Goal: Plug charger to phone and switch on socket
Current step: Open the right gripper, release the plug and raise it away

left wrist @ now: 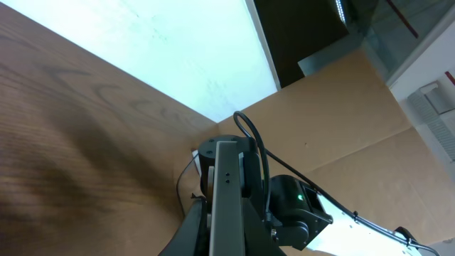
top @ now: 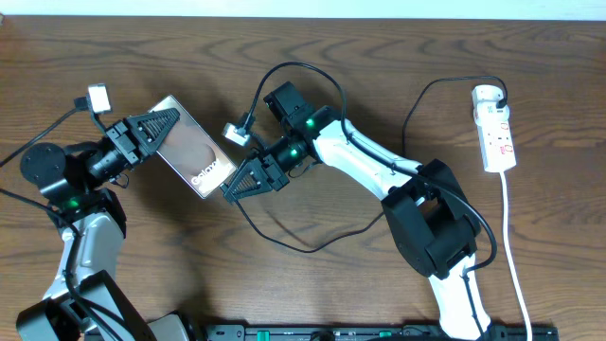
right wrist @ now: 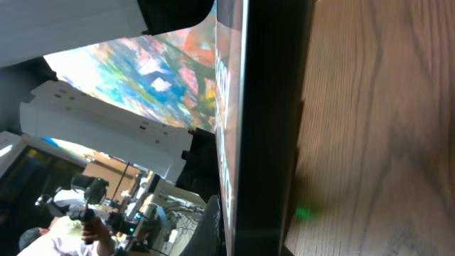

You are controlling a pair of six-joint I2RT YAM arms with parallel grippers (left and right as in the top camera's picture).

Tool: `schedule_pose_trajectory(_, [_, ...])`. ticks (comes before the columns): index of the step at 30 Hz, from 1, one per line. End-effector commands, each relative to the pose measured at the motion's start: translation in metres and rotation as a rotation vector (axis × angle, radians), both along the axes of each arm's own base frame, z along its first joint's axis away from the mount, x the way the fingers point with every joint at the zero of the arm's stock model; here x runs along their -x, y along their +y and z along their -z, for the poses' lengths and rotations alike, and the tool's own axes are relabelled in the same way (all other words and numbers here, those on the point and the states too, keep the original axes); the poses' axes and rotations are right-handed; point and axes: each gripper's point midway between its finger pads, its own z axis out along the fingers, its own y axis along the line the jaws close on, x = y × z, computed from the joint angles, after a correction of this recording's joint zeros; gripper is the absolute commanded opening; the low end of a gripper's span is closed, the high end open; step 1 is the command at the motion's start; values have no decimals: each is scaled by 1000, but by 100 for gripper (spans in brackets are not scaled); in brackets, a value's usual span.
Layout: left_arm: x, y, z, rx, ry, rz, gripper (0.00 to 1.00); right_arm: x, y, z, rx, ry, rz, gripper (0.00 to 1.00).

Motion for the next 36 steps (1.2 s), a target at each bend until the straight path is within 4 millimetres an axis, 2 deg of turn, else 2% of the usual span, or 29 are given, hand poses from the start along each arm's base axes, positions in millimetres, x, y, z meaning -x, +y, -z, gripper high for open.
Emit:
schedule_pose_trajectory(1, [14,-16,-4,-29,-19,112,7,0,-2,-29,-64,-29,-12,20])
schedule_pose_trajectory(2, [14,-16,-4,-30,-22,111,7,0,-2,-29,-64,-29,-12,37])
schedule_pose_trajectory(3, [14,-16,-4,-34,-27,111,7,0,-2,-29,-64,-29,-12,60])
schedule_pose_trajectory(5, [14,-16,-4,-41,-37,111,7,0,-2,-29,-64,-29,-12,89])
schedule_pose_trajectory(6, [14,-16,-4,-43,-39,110,7,0,-2,-29,-64,-29,-12,99])
schedule_pose_trajectory(11, [12,-14,-4,-46,-47,98,7,0,-2,-29,-64,-30,-12,99])
schedule_pose_trajectory(14, [10,-13,-4,-39,-41,82,7,-10,-3,-22,-28,-58,26,99])
schedule_pose_trajectory(17, [5,-8,-1,-7,6,46,7,-31,-8,-7,64,-82,109,99])
schedule_pose_trajectory(20, [1,-2,2,13,36,10,7,-51,-19,-5,71,-95,161,99])
schedule_pose_trajectory(25, [1,6,2,13,36,-11,7,-95,-54,-5,74,-102,277,99])
schedule_pose_trajectory(27, [1,8,2,13,35,-18,7,-113,-69,1,117,-98,339,99])
schedule_pose_trajectory(29, [0,10,3,6,27,-25,7,-146,-91,33,334,-78,502,99])
schedule_pose_trajectory(31, [-1,11,5,11,39,-33,7,-164,-116,66,556,-75,631,99])
schedule_pose_trajectory(32, [-3,13,10,22,66,-49,7,-173,-135,88,718,-77,712,99])
schedule_pose_trajectory(34, [-8,18,25,41,133,-92,7,-179,-172,120,992,-77,843,99])
schedule_pose_trajectory(36, [-12,23,45,42,207,-149,7,-177,-198,134,1161,-84,905,99])
